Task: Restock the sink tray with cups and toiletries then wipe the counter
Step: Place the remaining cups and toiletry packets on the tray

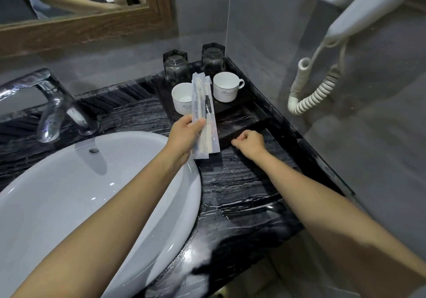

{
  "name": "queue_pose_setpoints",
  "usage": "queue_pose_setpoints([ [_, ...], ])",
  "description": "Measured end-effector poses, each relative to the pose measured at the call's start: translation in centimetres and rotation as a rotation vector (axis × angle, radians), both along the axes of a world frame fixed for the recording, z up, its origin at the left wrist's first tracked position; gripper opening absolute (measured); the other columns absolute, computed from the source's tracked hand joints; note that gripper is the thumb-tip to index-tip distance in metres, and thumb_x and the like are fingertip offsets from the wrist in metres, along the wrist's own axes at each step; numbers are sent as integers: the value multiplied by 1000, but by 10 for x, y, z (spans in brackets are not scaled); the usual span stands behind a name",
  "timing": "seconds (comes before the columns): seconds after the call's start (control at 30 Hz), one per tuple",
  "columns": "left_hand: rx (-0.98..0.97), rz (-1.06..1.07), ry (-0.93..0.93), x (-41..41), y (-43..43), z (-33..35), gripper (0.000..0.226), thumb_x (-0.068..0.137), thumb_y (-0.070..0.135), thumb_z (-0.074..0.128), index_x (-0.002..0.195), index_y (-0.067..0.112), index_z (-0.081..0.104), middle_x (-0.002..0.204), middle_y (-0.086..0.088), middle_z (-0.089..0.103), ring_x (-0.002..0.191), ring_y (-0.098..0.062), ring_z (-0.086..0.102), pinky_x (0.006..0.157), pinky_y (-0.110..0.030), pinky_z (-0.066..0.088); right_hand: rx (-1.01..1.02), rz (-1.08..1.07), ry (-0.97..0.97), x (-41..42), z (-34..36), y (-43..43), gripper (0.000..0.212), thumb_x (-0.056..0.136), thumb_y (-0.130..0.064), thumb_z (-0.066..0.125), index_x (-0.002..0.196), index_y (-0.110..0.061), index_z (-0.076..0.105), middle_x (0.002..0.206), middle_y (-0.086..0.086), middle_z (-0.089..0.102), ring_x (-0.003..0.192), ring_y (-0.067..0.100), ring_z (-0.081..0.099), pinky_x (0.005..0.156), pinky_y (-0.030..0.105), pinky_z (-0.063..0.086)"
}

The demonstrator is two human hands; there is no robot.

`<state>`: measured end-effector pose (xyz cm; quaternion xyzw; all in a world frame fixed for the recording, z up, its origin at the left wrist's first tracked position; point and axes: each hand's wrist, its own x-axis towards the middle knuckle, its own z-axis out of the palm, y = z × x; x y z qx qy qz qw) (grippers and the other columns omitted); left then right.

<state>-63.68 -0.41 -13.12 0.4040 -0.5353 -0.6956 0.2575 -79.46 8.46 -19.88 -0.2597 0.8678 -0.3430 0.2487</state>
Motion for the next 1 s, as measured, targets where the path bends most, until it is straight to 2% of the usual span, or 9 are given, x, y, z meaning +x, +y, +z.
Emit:
queue_pose_setpoints([
  [0.13,8,-23,0,-5,15,-5,18,91,15,56,105,7,62,87,-3,68,79,-17,64,77,-31,54,-10,22,23,1,-4,16,16,78,-17,70,70,-11,58,68,-2,56,73,14,54,67,20,35],
  [0.23,-4,-26,-9,-8,22,-7,10,90,14,56,96,10,63,85,-5,65,81,-20,60,82,-35,50,-1,29,37,1,-5,25,13,77,-19,71,72,-11,62,60,-10,51,71,14,54,66,20,35],
  [0.37,-10,-28,-9,-11,30,-9,9,90,15,56,91,13,64,83,-1,67,76,-14,63,70,-25,53,8,33,40,2,-4,32,14,76,-22,72,69,-13,63,62,-10,54,70,13,54,66,21,37],
  [0.5,12,-39,-1,-11,36,-10,14,91,15,56,98,10,66,85,-1,69,75,-12,65,66,-23,53,9,29,30,5,-2,38,26,76,-22,72,58,-20,53,63,-10,54,71,13,55,66,22,38],
  [0.6,48,-36,-2,-10,40,-11,14,91,14,55,97,10,67,84,-1,69,73,-12,66,63,-22,54,18,41,25,7,-1,45,22,78,-24,71,63,-18,56,67,-8,56,73,13,55,68,22,39],
  [0.7,83,-30,-13,-8,43,-11,13,91,14,55,91,12,67,88,-4,69,77,-17,66,68,-28,54,22,55,43,8,-2,51,17,80,-26,69,70,-16,59,68,-9,55,71,12,54,64,22,38],
  [0.83,117,-22,-13,-6,47,-12,18,91,13,54,103,8,66,93,-5,70,80,-16,67,62,-24,55,24,65,42,10,-1,56,17,83,-27,67,78,-11,63,65,-10,52,73,15,55,61,22,38],
  [0.9,134,-13,-4,-5,49,-12,19,91,12,54,105,8,66,92,-4,70,79,-15,67,58,-21,55,53,81,59,13,2,58,23,85,-29,66,89,-7,66,73,-5,57,82,20,59,68,23,40],
  [1.0,176,16,1,-3,50,-12,19,91,11,54,105,8,67,91,-4,71,77,-14,68,57,-21,55,51,47,285,22,15,63,26,89,-33,59,98,-9,62,95,5,63,92,24,61,69,27,43],
])
